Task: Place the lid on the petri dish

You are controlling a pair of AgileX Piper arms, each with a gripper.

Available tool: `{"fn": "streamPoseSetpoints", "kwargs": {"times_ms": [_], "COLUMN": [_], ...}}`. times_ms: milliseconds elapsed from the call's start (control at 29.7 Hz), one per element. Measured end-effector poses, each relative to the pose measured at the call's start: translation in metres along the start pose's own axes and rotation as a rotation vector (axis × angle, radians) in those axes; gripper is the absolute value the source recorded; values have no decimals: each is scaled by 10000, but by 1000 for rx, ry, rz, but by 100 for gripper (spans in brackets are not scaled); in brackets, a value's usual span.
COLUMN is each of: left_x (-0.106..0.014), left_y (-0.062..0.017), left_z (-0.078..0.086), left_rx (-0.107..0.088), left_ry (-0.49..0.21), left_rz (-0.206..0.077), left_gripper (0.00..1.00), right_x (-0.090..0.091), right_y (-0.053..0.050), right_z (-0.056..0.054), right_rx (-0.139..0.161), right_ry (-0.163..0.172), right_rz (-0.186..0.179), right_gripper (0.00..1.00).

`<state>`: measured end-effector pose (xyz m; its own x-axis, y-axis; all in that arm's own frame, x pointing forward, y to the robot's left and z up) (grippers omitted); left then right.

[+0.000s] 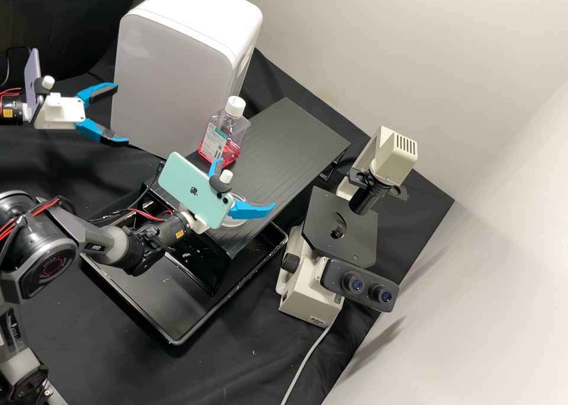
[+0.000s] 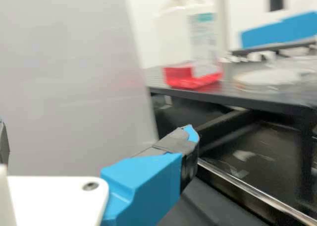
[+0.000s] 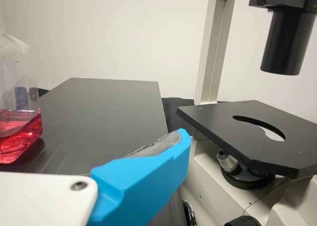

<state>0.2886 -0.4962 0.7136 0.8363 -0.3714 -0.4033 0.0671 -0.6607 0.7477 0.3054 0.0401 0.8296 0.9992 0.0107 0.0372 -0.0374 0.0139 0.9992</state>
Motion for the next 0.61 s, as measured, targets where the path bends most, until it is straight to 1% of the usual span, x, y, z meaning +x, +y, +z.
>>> {"fn": "streamPoseSetpoints", "kwargs": {"times_ms": [67, 168, 202, 235, 303, 437, 605], "left_x": [-10, -33, -46, -49, -66, -73, -104], "left_y": [-20, -56, -80, -87, -117, -163, -201], "left_z": [41, 101, 130, 148, 182, 252, 315], "left_rx": [7, 12, 12, 15, 13, 36, 31], "left_ry": [-26, -57, -70, -78, -90, -119, -138], "left_rz": [-11, -29, -41, -44, -57, -74, -91], "left_gripper": [100, 100, 100, 100, 100, 100, 100], "right_x": [0, 0, 0, 0, 0, 0, 0], "right_y": [0, 0, 0, 0, 0, 0, 0], "right_z": [0, 0, 0, 0, 0, 0, 0], "right_rx": [0, 0, 0, 0, 0, 0, 0], "right_ry": [0, 0, 0, 0, 0, 0, 0], "right_rz": [0, 0, 0, 0, 0, 0, 0], "right_gripper": [100, 100, 100, 100, 100, 100, 100]}}
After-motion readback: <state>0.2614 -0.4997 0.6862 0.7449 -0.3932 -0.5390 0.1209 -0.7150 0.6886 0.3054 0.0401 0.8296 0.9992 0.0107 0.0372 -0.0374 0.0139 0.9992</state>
